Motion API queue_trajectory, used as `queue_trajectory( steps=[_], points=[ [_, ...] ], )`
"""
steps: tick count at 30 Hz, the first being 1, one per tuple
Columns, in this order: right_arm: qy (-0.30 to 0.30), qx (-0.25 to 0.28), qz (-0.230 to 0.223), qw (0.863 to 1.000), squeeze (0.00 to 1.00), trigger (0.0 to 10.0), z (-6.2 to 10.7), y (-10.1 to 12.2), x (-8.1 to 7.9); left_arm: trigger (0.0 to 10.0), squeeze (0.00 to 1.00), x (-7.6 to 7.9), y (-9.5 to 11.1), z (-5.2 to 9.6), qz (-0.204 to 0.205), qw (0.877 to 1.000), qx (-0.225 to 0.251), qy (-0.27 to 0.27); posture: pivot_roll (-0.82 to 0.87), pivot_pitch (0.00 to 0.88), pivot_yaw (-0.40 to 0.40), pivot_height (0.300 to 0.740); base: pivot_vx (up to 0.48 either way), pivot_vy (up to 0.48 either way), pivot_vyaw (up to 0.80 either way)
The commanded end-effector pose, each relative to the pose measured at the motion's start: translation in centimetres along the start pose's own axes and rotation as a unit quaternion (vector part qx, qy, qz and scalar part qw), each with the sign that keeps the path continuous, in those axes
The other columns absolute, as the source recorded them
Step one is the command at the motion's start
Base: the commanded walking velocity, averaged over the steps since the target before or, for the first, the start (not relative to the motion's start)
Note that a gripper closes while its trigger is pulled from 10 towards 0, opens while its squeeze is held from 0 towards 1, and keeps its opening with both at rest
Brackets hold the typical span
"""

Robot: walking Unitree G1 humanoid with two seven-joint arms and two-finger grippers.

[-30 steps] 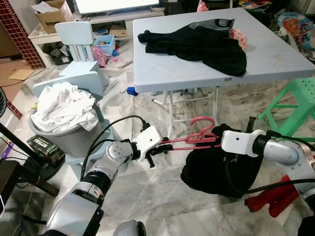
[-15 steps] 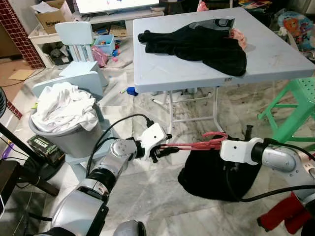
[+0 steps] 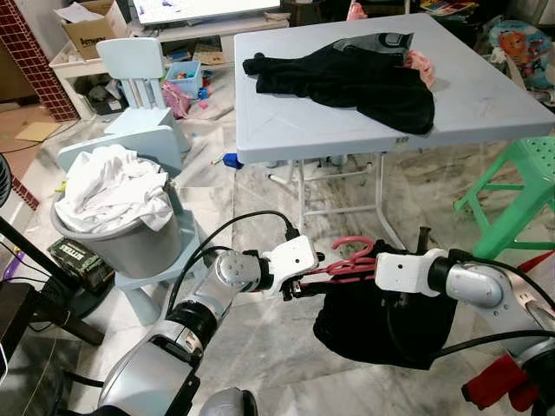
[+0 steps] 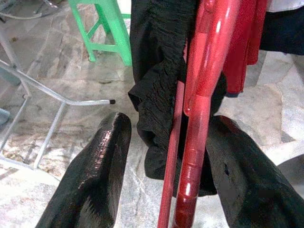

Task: Hang hanger

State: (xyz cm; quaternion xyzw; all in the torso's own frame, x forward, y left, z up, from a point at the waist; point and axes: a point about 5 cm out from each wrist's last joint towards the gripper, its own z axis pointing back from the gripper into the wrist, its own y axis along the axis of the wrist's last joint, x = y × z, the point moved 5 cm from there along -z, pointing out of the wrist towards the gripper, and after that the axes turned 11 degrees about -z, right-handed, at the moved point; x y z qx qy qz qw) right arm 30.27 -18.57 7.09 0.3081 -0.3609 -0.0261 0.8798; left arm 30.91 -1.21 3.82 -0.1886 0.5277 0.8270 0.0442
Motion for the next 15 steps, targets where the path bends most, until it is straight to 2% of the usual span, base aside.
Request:
queue_trajectory(
  steps=[1, 2, 3, 9, 15],
  points=[
    [-0.025, 0.051, 0.008, 0.998, 0.0, 10.0, -0.1, 2.5, 1.2, 10.0, 0.0, 0.4, -0.7, 0.1, 0.011, 1.0, -0.014, -0.007, -0.11, 0.0, 0.091, 0.74, 0.0, 0.0, 0.0],
    [-0.025, 0.051, 0.009, 0.998, 0.0, 10.0, 0.0, 2.5, 1.2, 3.7, 0.0, 0.4, -0.7, 0.2, 0.014, 1.0, -0.014, -0.008, -0.11, 0.0, 0.091, 0.74, 0.0, 0.0, 0.0],
    [-0.025, 0.05, 0.009, 0.998, 0.0, 10.0, 0.0, 2.4, 1.3, 0.0, 0.0, 0.2, -0.9, 0.3, 0.018, 1.0, -0.017, -0.004, -0.11, 0.0, 0.091, 0.74, 0.0, 0.0, 0.0],
    [-0.023, 0.045, 0.011, 0.999, 0.0, 10.0, 0.2, 2.2, 1.3, 0.0, 0.0, -0.5, -1.6, 1.1, 0.012, 0.999, -0.037, 0.001, -0.11, 0.0, 0.091, 0.74, 0.0, 0.0, 0.0],
    [-0.014, 0.044, 0.013, 0.999, 0.0, 10.0, 0.2, 2.2, 1.1, 0.0, 0.0, 0.0, -2.1, 1.4, 0.003, 0.998, -0.051, -0.026, -0.11, 0.0, 0.091, 0.74, 0.0, 0.0, 0.0]
  ],
)
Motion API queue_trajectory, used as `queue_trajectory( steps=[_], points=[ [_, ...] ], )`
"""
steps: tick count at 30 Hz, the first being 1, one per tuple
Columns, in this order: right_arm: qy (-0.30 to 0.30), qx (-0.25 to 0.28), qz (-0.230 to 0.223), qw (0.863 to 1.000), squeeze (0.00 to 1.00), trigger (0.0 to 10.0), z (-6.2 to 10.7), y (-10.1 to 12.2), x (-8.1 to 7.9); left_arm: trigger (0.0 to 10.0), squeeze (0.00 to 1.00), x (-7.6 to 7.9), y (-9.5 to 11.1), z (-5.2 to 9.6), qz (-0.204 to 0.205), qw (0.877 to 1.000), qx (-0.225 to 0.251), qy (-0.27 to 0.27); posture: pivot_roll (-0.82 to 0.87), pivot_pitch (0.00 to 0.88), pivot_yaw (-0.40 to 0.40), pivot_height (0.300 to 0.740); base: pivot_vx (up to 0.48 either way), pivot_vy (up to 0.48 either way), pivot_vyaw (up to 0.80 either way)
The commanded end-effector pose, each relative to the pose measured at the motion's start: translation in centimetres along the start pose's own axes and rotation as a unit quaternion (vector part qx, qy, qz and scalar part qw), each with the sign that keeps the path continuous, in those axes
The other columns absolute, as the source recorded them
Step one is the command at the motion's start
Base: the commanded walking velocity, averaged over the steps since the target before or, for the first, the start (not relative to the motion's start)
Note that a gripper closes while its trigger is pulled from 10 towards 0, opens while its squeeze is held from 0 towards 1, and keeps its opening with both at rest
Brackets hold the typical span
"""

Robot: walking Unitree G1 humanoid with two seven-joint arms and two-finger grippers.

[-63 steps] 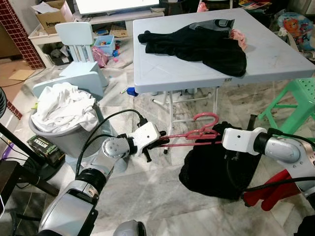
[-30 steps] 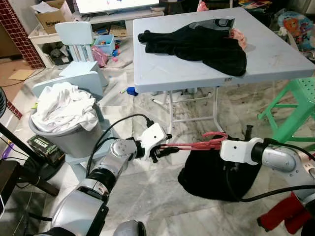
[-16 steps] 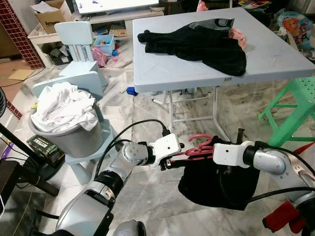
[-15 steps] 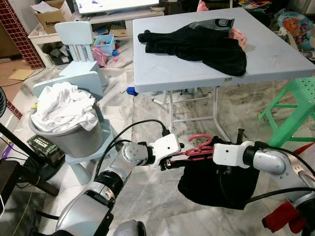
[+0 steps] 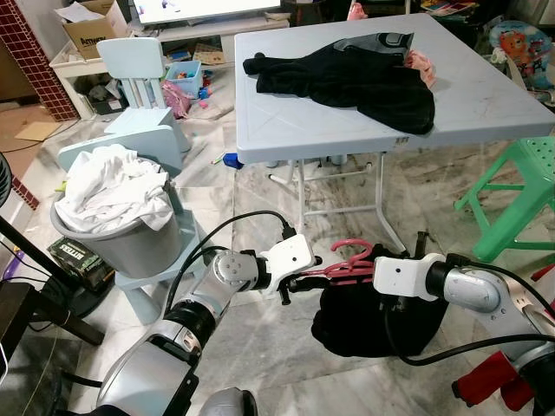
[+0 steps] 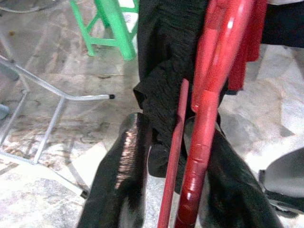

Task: Hang hanger

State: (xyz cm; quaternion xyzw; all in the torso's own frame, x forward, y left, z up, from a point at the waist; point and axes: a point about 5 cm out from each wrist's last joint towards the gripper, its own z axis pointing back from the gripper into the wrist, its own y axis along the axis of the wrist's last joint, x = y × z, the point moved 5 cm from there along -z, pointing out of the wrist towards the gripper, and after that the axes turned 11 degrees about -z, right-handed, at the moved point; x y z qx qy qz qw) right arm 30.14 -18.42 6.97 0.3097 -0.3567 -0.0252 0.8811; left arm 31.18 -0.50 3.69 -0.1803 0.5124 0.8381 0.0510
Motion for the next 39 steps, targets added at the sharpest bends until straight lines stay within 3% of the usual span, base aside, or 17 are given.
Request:
queue_trajectory(
  steps=[1, 6, 7, 8, 9, 10, 11, 15, 19, 24, 25, 26, 27, 29, 30, 39],
  points=[
    [-0.018, 0.043, 0.015, 0.999, 0.0, 10.0, 0.2, 2.1, 1.3, 0.0, 0.0, 0.4, -1.7, 0.9, 0.006, 0.999, -0.038, -0.019, -0.11, 0.0, 0.091, 0.74, 0.0, 0.0, 0.0],
    [-0.016, 0.038, 0.019, 0.999, 0.0, 10.0, 0.3, 1.9, 1.4, 0.0, 0.0, 0.1, -2.3, 1.2, -0.008, 0.998, -0.058, -0.014, -0.11, 0.0, 0.091, 0.74, 0.0, 0.0, 0.0],
    [-0.017, 0.038, 0.019, 0.999, 0.0, 10.0, 0.3, 1.9, 1.4, 4.0, 0.0, 0.0, -2.4, 1.2, -0.009, 0.998, -0.064, -0.007, -0.11, 0.0, 0.091, 0.74, 0.0, 0.0, 0.0],
    [-0.018, 0.038, 0.019, 0.999, 0.0, 10.0, 0.3, 1.9, 1.4, 9.7, 0.0, 0.0, -2.6, 1.2, -0.007, 0.998, -0.07, -0.006, -0.11, 0.0, 0.091, 0.74, 0.0, 0.0, 0.0],
    [-0.019, 0.038, 0.019, 0.999, 0.0, 10.0, 0.2, 1.9, 1.4, 10.0, 0.0, -0.2, -2.9, 1.2, -0.003, 0.997, -0.078, 0.007, -0.11, 0.0, 0.091, 0.74, 0.0, 0.0, 0.0],
    [-0.02, 0.038, 0.019, 0.999, 0.0, 10.0, 0.2, 1.9, 1.4, 10.0, 0.0, -0.4, -3.0, 1.3, -0.001, 0.997, -0.08, 0.017, -0.11, 0.0, 0.091, 0.74, 0.0, 0.0, 0.0],
    [-0.022, 0.037, 0.017, 0.999, 0.0, 10.0, 0.2, 1.9, 1.4, 10.0, 1.0, -0.7, -3.0, 1.4, 0.003, 0.996, -0.078, 0.033, -0.11, 0.0, 0.091, 0.74, 0.0, 0.0, 0.0],
    [-0.015, 0.029, 0.012, 0.999, 0.0, 10.0, 0.1, 1.5, 1.2, 10.0, 1.0, -1.5, -2.8, 1.8, 0.015, 0.996, -0.067, 0.053, -0.11, 0.0, 0.089, 0.74, 0.0, 0.0, 0.0],
    [0.025, 0.015, 0.003, 1.0, 0.0, 10.0, -0.3, 0.9, -0.1, 10.0, 1.0, -0.4, -3.2, 1.7, 0.011, 0.997, -0.077, 0.013, -0.1, 0.0, 0.09, 0.74, 0.0, 0.0, 0.0],
    [0.053, 0.005, -0.004, 0.999, 0.0, 10.0, -0.2, 0.4, -1.2, 10.0, 1.0, 0.0, -3.5, 1.6, 0.0, 0.996, -0.084, 0.005, -0.11, 0.0, 0.091, 0.74, 0.0, 0.0, 0.0],
    [0.05, 0.004, -0.004, 0.999, 0.0, 10.0, -0.2, 0.3, -1.1, 10.0, 0.25, 0.1, -3.4, 1.6, 0.005, 0.997, -0.082, 0.003, -0.11, 0.0, 0.091, 0.74, 0.0, 0.0, 0.0],
    [0.048, 0.004, -0.004, 0.999, 0.0, 10.0, -0.2, 0.3, -1.0, 10.0, 0.25, 0.1, -3.4, 1.5, 0.008, 0.997, -0.081, 0.002, -0.11, 0.0, 0.091, 0.74, 0.0, 0.0, 0.0],
    [0.047, 0.003, -0.004, 0.999, 0.0, 10.0, -0.3, 0.2, -1.0, 10.0, 0.0, 0.3, -3.4, 1.5, 0.013, 0.997, -0.078, -0.003, -0.11, 0.0, 0.091, 0.74, 0.0, 0.0, 0.0],
    [0.048, 0.003, -0.005, 0.999, 0.0, 10.0, -0.3, 0.2, -1.1, 9.7, 0.0, 0.8, -3.2, 1.4, 0.025, 0.997, -0.067, -0.019, -0.11, 0.0, 0.093, 0.74, 0.0, 0.0, 0.0],
    [0.049, 0.005, -0.006, 0.999, 0.0, 10.0, -0.4, 0.3, -1.2, 0.0, 0.0, 1.0, -3.0, 1.2, 0.038, 0.997, -0.058, -0.025, -0.11, 0.0, 0.094, 0.74, 0.0, 0.0, 0.0],
    [0.053, 0.01, -0.011, 0.999, 0.0, 10.0, -0.6, 0.5, -1.5, 0.0, 0.0, 2.0, -3.3, 1.0, 0.048, 0.995, -0.067, -0.057, -0.11, 0.0, 0.101, 0.74, 0.0, 0.0, 0.0]
  ],
)
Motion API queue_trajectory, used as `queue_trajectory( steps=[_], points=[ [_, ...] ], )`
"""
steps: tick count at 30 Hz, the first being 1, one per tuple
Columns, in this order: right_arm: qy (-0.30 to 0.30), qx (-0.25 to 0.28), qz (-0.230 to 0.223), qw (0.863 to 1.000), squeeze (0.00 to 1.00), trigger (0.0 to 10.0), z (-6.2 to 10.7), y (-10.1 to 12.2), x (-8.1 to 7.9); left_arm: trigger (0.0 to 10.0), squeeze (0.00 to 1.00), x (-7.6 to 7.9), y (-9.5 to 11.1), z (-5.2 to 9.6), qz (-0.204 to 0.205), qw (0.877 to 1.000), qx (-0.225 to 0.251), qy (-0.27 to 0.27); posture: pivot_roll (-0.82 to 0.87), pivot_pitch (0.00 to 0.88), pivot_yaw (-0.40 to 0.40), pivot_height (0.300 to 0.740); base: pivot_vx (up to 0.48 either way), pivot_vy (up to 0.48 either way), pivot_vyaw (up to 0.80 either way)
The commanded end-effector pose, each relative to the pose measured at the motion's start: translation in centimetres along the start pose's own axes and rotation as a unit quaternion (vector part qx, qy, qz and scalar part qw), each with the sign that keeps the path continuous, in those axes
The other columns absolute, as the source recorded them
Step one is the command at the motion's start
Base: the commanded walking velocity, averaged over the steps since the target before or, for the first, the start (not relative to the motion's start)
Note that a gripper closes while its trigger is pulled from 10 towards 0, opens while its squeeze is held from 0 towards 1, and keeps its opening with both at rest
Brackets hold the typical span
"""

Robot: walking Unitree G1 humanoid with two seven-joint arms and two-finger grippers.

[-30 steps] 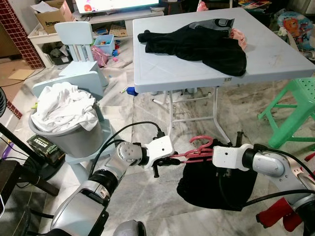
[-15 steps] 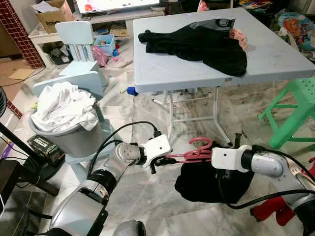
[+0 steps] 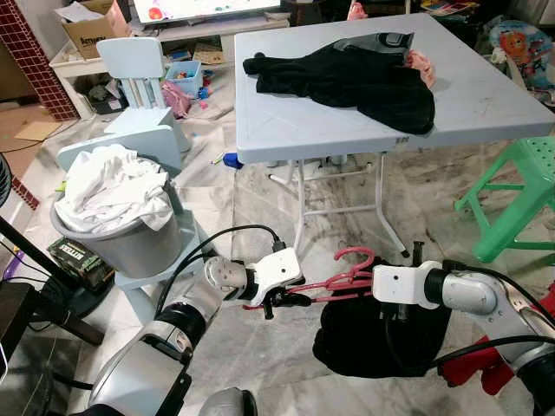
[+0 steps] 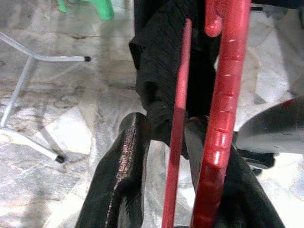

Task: Hang hanger

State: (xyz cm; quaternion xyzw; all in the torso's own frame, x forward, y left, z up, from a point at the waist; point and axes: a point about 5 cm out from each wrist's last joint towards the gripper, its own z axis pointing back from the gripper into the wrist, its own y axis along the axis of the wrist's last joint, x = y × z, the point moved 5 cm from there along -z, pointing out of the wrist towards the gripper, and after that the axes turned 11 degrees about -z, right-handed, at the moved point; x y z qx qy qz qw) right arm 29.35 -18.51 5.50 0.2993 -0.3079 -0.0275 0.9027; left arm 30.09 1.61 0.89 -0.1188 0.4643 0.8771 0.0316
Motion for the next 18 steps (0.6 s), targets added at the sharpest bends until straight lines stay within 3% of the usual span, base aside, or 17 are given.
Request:
queue_trajectory(
  steps=[1, 18],
  points=[
    [0.003, 0.027, 0.004, 1.0, 0.0, 10.0, -0.34, 1.27, -0.05, 0.0, 0.0, 0.19, -0.29, 0.01, 0.006, 1.0, -0.006, -0.006, -0.11, 0.0, 0.101, 0.74, 0.0, 0.0, 0.0],
    [0.008, 0.027, 0.001, 1.0, 0.0, 10.0, -0.34, 1.1, -0.23, 0.0, 0.0, 0.22, -0.72, 0.17, 0.008, 1.0, -0.014, -0.003, -0.11, 0.0, 0.101, 0.74, 0.0, 0.0, 0.0]
  ],
)
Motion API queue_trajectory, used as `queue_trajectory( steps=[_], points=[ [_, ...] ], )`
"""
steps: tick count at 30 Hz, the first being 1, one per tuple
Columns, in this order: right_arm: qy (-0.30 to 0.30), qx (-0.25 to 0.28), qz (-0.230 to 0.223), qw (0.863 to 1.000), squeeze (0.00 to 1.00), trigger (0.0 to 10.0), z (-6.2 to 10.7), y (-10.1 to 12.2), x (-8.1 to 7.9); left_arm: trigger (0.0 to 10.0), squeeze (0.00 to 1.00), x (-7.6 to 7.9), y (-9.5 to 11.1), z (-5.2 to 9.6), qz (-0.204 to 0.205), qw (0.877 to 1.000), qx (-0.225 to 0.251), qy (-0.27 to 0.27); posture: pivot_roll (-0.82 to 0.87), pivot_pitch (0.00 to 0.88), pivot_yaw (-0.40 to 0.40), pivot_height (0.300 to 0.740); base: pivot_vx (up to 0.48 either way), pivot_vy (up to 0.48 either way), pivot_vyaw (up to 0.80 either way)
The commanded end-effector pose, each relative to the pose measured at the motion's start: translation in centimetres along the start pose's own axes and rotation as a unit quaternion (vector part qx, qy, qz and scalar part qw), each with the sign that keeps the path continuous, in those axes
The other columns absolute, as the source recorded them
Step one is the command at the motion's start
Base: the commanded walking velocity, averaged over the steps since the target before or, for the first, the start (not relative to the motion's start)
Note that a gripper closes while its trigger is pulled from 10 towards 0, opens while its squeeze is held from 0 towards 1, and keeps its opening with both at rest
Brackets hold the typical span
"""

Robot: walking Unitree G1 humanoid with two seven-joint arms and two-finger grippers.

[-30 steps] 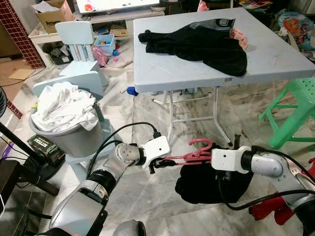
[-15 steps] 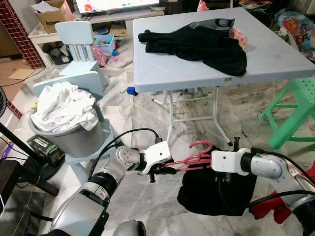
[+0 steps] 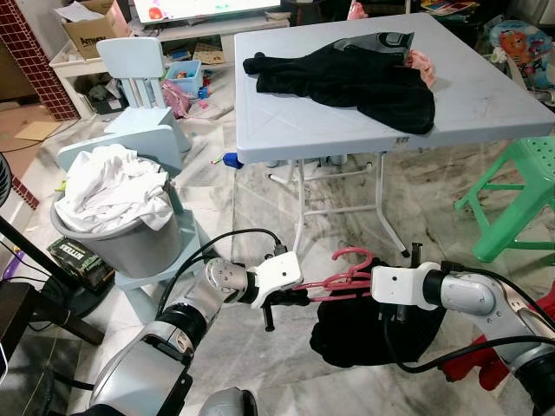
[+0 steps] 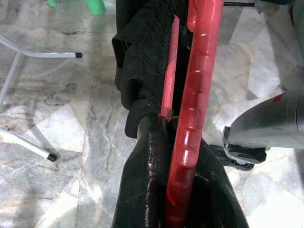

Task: Hang hanger

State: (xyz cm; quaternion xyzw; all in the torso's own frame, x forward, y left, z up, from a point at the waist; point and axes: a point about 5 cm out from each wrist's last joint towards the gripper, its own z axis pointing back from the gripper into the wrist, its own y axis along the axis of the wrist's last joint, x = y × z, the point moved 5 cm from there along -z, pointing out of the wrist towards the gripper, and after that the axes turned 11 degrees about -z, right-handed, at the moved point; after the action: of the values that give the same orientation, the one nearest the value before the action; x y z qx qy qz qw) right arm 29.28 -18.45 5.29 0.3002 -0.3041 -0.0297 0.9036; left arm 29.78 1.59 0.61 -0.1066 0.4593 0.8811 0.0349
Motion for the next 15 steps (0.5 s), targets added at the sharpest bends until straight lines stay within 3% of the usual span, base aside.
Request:
queue_trajectory(
  steps=[1, 9, 10, 11, 15],
  points=[
    [0.006, 0.027, 0.004, 1.0, 0.0, 10.0, -0.2, 1.2, -0.1, 0.0, 0.0, -0.1, -0.5, 0.3, 0.006, 1.0, -0.008, 0.01, -0.11, 0.0, 0.101, 0.74, 0.0, 0.0, 0.0],
    [0.019, 0.034, -0.013, 0.999, 0.0, 10.0, -0.1, 1.2, -0.6, 0.0, 0.0, -0.4, -0.5, 0.3, 0.001, 1.0, -0.005, 0.028, -0.11, 0.0, 0.097, 0.74, 0.0, 0.0, 0.0],
    [0.044, 0.044, -0.048, 0.997, 1.0, 10.0, 0.1, 1.5, -1.3, 0.0, 0.0, -0.7, -0.5, 0.4, 0.0, 0.999, -0.003, 0.046, -0.11, 0.0, 0.094, 0.74, 0.0, 0.0, 0.0],
    [0.061, 0.053, -0.071, 0.994, 1.0, 10.0, 0.3, 1.8, -1.6, 0.0, 0.0, -0.8, -0.6, 0.4, 0.001, 0.998, 0.0, 0.057, -0.11, 0.0, 0.09, 0.74, 0.0, 0.0, 0.0],
    [0.06, 0.054, -0.065, 0.995, 1.0, 10.0, 0.5, 2.0, -1.1, 0.0, 0.0, -0.9, -0.6, 0.4, 0.012, 0.997, 0.009, 0.078, -0.11, 0.0, 0.082, 0.74, 0.0, 0.0, 0.0]
  ],
)
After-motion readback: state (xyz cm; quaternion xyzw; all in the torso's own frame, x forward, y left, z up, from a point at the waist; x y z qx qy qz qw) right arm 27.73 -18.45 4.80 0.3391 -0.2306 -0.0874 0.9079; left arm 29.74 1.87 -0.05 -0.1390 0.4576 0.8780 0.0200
